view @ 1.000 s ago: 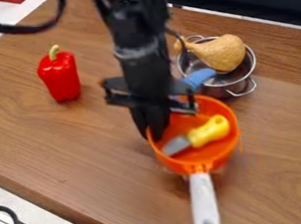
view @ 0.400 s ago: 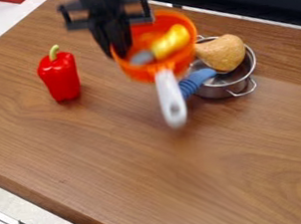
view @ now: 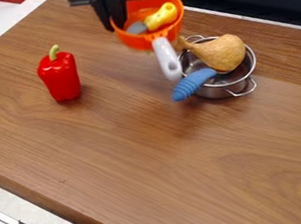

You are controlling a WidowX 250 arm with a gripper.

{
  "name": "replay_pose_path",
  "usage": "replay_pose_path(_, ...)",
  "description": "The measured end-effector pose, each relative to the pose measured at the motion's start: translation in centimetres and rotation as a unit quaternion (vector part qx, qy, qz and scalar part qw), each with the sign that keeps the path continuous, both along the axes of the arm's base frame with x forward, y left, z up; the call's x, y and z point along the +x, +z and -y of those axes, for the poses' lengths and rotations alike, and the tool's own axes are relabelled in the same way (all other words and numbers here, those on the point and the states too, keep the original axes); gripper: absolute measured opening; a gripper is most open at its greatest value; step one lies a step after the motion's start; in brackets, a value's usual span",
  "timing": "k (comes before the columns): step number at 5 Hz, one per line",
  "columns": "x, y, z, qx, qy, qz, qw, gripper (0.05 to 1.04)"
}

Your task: Moved the orange pot to the upper right side of the table

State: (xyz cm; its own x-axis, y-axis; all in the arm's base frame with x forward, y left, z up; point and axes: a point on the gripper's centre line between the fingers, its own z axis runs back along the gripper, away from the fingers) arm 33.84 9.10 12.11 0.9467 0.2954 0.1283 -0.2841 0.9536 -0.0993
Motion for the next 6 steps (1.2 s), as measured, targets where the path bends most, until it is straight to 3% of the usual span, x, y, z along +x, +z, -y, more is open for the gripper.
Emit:
replay_pose_path(1,0.9,-0.9,-1.6,0.021,-0.055,-0.020,0.9980,0.055)
replay_pose_path(2,1.7,-1.8,-2.0,0.050,-0.069,0.011,0.9963,0.055)
replay_pose_path(4,2.3,-3.8,-2.1,0.053,-0.140,0.022,0.9886,0.055)
replay_pose_path(6,2.6,-5.0,-2.1,0.068,-0.148,0.021,0.9864,0.055)
